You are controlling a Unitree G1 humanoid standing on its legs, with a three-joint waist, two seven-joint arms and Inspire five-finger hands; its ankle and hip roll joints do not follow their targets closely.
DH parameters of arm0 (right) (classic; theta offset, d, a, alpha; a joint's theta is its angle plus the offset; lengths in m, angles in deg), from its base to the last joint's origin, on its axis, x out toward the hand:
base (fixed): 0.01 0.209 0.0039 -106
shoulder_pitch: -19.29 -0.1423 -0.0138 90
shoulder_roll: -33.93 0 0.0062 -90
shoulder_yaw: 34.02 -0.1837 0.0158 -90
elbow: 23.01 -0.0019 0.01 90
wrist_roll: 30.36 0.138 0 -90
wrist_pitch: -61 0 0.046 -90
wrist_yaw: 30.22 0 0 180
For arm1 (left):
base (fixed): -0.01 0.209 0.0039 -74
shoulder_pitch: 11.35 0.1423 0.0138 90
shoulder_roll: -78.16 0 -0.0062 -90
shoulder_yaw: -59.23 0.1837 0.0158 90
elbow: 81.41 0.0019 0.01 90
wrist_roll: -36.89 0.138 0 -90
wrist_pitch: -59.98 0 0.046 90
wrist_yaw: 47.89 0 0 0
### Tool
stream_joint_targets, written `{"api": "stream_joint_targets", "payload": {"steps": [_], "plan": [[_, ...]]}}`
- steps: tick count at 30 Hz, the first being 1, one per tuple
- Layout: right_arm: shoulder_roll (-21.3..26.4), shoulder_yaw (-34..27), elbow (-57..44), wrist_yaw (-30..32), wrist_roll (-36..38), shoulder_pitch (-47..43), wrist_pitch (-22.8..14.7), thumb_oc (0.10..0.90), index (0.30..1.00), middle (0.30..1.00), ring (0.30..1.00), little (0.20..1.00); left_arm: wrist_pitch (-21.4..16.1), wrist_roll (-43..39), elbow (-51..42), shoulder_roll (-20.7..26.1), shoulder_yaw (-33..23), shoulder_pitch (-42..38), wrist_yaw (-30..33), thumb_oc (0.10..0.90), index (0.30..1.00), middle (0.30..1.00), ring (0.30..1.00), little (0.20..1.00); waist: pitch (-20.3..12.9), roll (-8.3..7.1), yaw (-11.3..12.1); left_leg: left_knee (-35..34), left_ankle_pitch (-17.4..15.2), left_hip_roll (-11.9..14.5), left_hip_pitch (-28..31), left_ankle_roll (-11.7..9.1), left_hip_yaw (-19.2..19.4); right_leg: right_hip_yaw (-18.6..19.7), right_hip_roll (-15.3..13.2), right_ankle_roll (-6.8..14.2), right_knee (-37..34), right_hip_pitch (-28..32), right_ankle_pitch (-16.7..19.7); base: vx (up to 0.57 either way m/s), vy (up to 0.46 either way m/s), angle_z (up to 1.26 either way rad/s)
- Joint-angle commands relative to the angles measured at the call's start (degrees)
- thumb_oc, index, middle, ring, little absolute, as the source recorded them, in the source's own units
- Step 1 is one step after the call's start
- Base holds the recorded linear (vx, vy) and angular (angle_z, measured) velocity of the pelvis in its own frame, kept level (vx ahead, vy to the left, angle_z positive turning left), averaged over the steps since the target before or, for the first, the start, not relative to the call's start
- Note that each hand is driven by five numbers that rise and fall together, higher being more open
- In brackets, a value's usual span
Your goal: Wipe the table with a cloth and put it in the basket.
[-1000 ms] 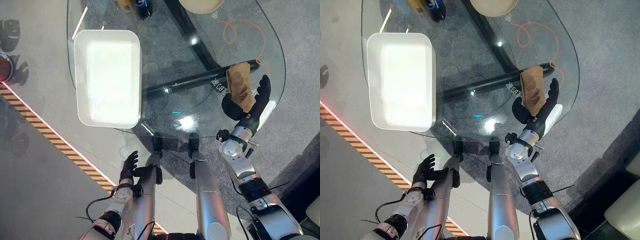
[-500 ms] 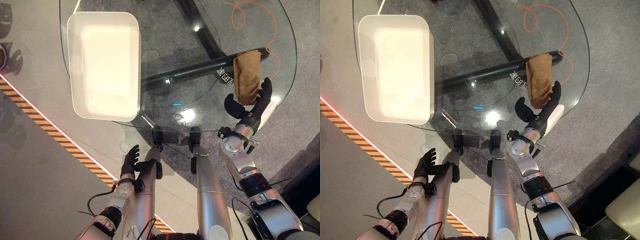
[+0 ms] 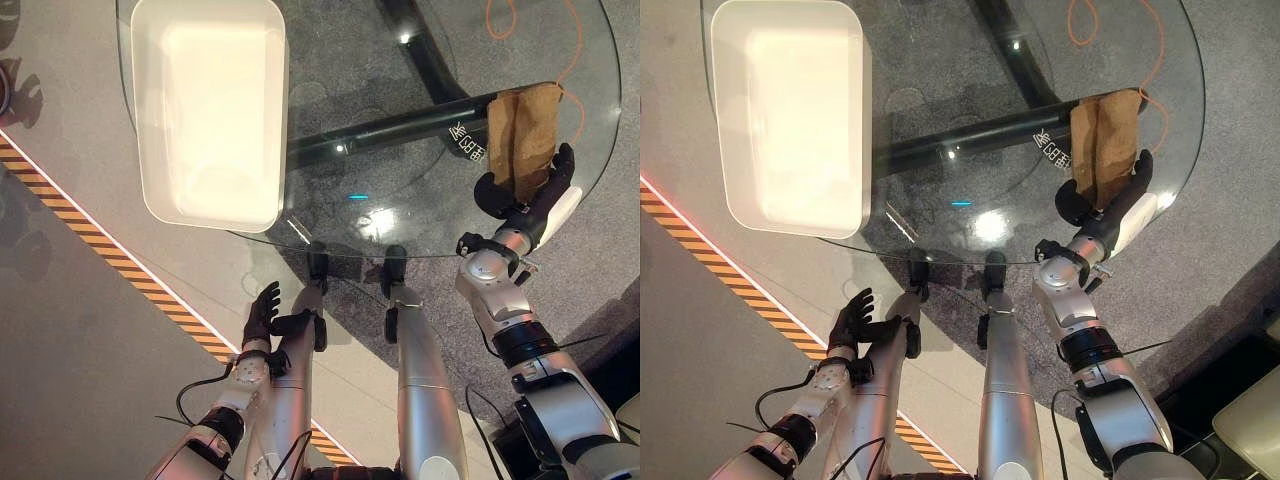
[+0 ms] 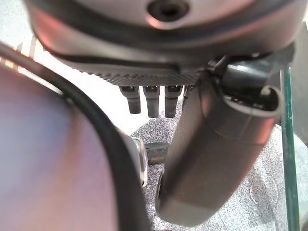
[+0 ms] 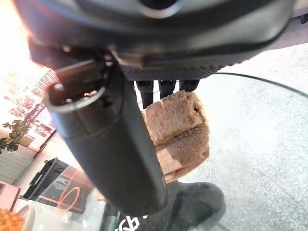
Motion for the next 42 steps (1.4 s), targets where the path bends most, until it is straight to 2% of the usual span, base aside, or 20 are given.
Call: {"api": "stream_joint_targets", "payload": {"steps": [1,9,16,24,28,37,41,42], "plan": [[5.1,-2.0,-2.4,5.0,0.8,1.1,0.4,0.800,0.900,0.900,0.900,0.900,0.4,-2.0,-1.3,-0.5,1.4,3.4,1.5,0.800,0.900,0.900,0.900,0.900,-1.2,2.81,0.2,7.7,-6.2,-3.5,-2.5,1.3,-2.2,-2.6,2.7,-0.3,-5.4,-0.7,6.1,0.00,0.000,0.00],[6.3,-1.0,0.1,1.4,0.7,-0.6,2.2,0.800,0.900,0.900,0.900,0.900,0.0,-2.5,-2.4,-0.6,2.3,3.2,1.5,0.800,0.900,0.900,0.900,0.900,-1.2,3.03,0.3,8.3,-6.2,-3.4,-4.2,1.1,-2.3,-2.5,2.9,-0.4,-5.0,-2.3,6.3,0.00,0.000,0.00],[8.9,0.4,3.7,2.6,-1.3,-3.2,8.4,0.800,0.900,0.900,0.900,0.900,0.1,-3.0,-2.9,-0.4,2.8,2.9,1.5,0.800,0.900,0.900,0.900,0.900,-1.2,3.30,0.6,8.6,-6.2,-3.3,-4.5,0.9,-2.3,-2.7,2.7,-0.2,-4.9,-2.4,6.3,0.00,0.000,0.00],[10.8,0.6,7.6,4.1,-0.6,-6.6,12.1,0.800,0.900,0.900,0.900,0.900,-0.5,-3.8,-3.3,0.5,3.5,3.3,1.2,0.800,0.900,0.900,0.900,0.900,-1.2,3.63,1.1,8.0,-6.2,-3.5,-4.2,0.8,-2.6,-2.9,2.9,-0.2,-5.2,-2.3,6.1,0.00,0.000,0.00],[11.1,0.4,8.3,4.3,2.1,-6.5,11.7,0.800,0.900,0.900,0.900,0.900,-0.5,-4.1,-3.8,0.7,3.6,3.3,1.0,0.800,0.900,0.900,0.900,0.900,-1.2,3.63,1.1,8.0,-6.2,-3.4,-4.5,0.8,-2.5,-2.9,2.8,-0.2,-5.2,-2.5,6.0,0.00,0.000,0.00],[10.9,0.1,9.7,0.6,7.4,-7.1,9.7,0.800,0.900,0.900,0.900,0.900,-0.6,-4.2,-4.3,0.8,3.9,3.2,1.1,0.800,0.900,0.900,0.900,0.900,-1.2,3.73,1.2,8.5,-6.4,-3.3,-5.2,0.8,-2.5,-2.9,2.9,-0.5,-4.9,-3.1,5.9,0.00,0.000,0.00],[10.6,-0.2,10.5,-3.6,11.4,-7.0,9.3,0.800,0.900,0.900,0.900,0.900,-0.8,-4.2,-4.3,1.1,3.7,3.4,1.0,0.800,0.900,0.900,0.900,0.900,-1.2,3.74,1.3,8.5,-6.3,-3.3,-5.2,0.6,-2.5,-3.0,3.0,-0.5,-4.9,-3.2,5.9,0.00,0.000,0.00],[10.5,0.0,10.7,-5.0,12.9,-7.0,8.9,0.764,0.869,0.869,0.869,0.864,-0.8,-4.1,-4.4,1.0,3.7,3.4,1.0,0.800,0.900,0.900,0.900,0.900,-1.2,3.75,1.3,8.5,-6.3,-3.3,-5.4,0.6,-2.6,-3.0,3.0,-0.6,-4.8,-3.4,6.0,0.00,0.000,0.00]]}}
